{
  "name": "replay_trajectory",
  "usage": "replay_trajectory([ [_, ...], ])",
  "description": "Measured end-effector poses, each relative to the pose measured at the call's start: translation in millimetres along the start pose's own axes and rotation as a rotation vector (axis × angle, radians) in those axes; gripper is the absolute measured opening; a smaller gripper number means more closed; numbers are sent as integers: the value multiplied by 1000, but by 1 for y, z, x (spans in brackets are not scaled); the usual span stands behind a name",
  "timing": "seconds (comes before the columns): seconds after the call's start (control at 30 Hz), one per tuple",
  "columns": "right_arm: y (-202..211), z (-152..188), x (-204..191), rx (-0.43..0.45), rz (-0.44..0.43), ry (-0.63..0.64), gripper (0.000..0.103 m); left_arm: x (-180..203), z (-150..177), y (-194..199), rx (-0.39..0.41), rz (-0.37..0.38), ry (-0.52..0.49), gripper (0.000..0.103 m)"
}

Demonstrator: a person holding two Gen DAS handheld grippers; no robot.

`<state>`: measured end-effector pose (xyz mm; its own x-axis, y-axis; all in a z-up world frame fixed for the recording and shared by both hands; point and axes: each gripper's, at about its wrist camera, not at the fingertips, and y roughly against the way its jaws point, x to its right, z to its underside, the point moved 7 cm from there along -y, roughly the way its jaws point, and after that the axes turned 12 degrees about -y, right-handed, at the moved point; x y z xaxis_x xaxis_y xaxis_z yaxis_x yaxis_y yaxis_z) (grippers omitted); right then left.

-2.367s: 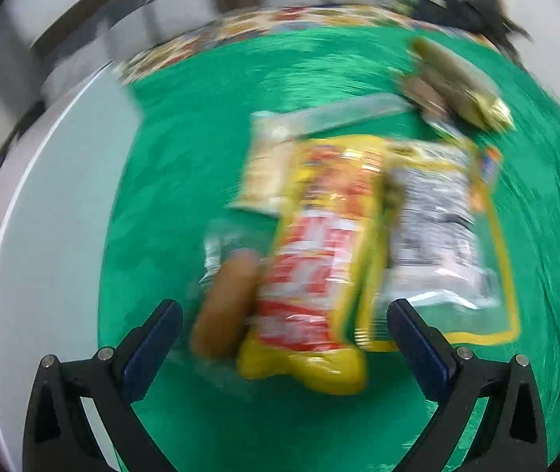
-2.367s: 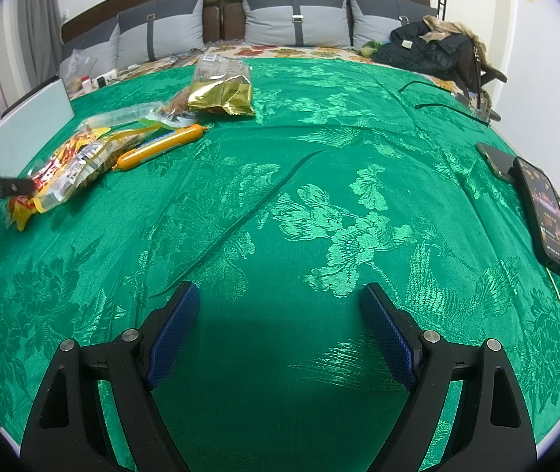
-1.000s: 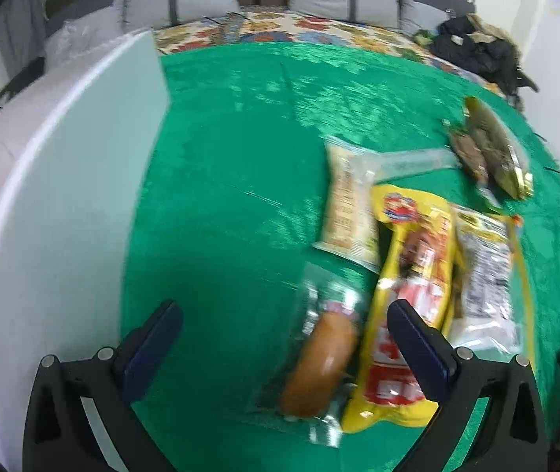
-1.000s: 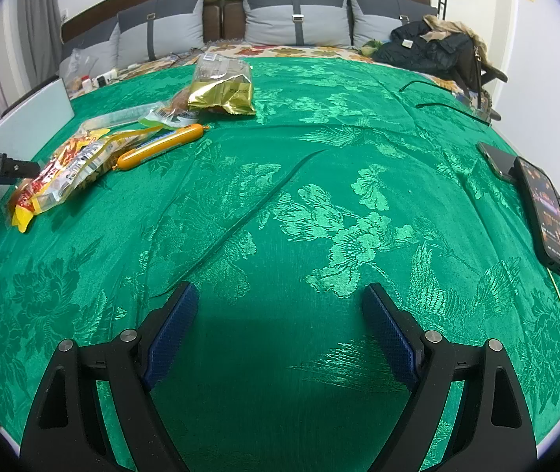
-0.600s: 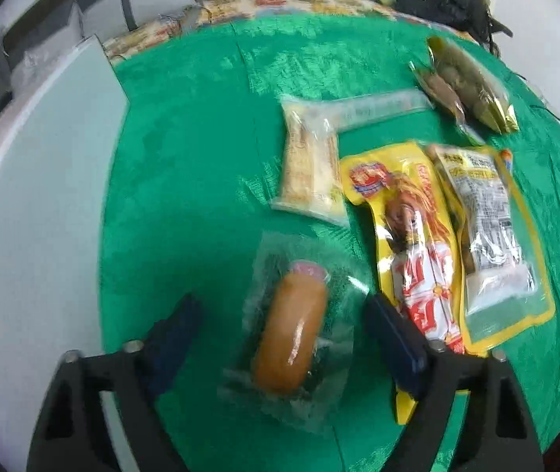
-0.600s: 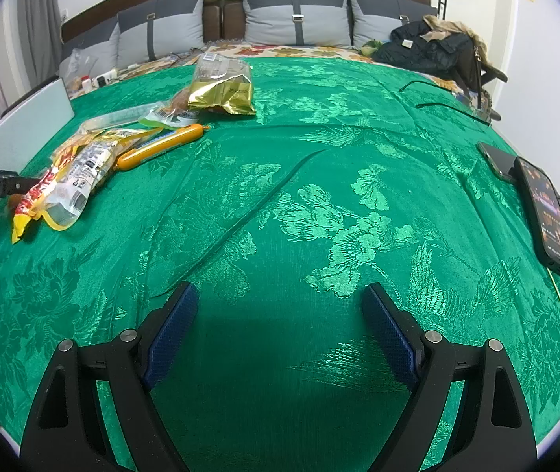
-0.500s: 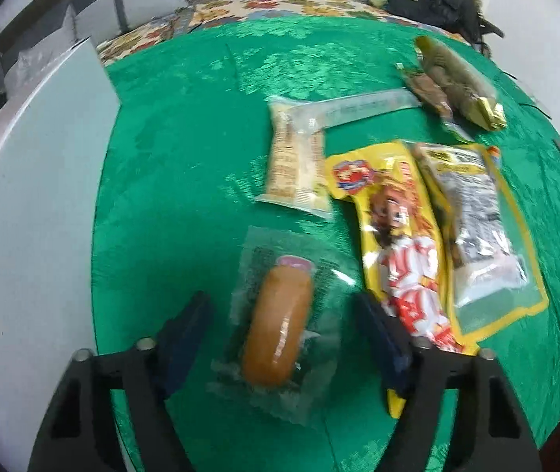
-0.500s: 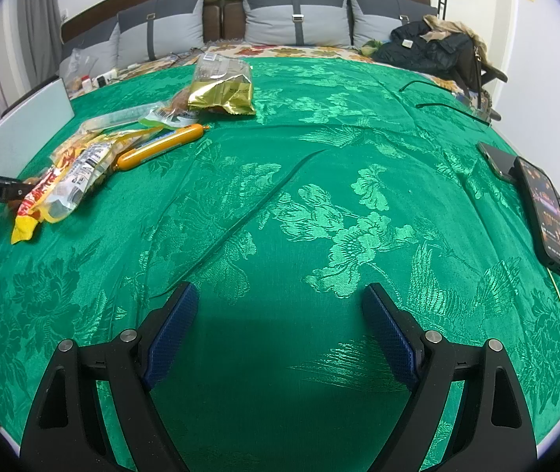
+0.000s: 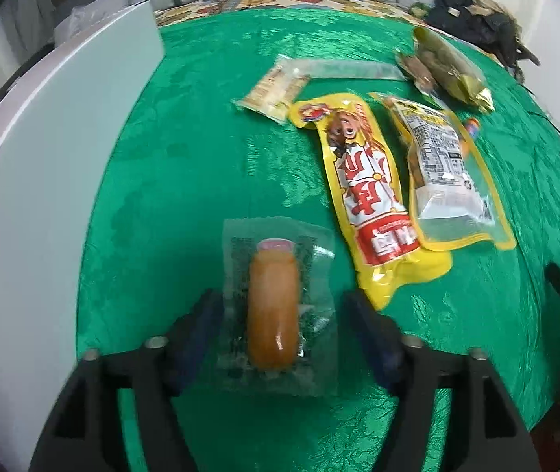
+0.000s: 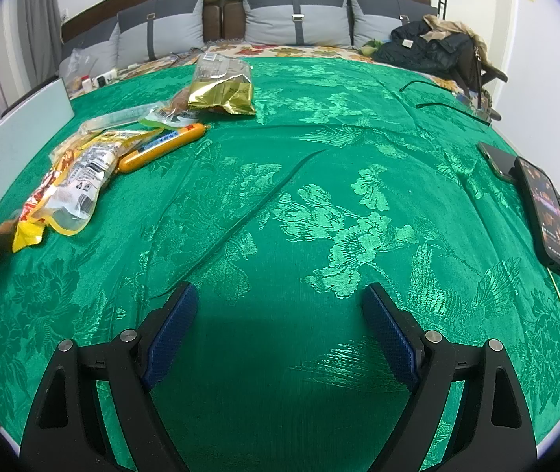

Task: Organize snacks

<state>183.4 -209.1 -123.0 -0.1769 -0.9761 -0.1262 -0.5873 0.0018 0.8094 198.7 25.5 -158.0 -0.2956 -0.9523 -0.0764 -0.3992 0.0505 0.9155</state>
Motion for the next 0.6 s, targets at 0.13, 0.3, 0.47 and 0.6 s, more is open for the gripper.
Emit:
replay_trajectory([
  [0.13, 0, 0, 0, 0, 0, 0, 89, -15, -6, -8, 19, -15, 21, 95],
  [0.3, 0, 0, 0, 0, 0, 0, 89, -27, -3, -10, 82, -39, 44, 103],
  [0.47, 0, 0, 0, 0, 0, 0, 89, -29, 0, -7, 150, -60, 49, 103],
  [0.6, 0, 0, 0, 0, 0, 0, 89, -29, 2, -6, 159, -64, 47, 103],
])
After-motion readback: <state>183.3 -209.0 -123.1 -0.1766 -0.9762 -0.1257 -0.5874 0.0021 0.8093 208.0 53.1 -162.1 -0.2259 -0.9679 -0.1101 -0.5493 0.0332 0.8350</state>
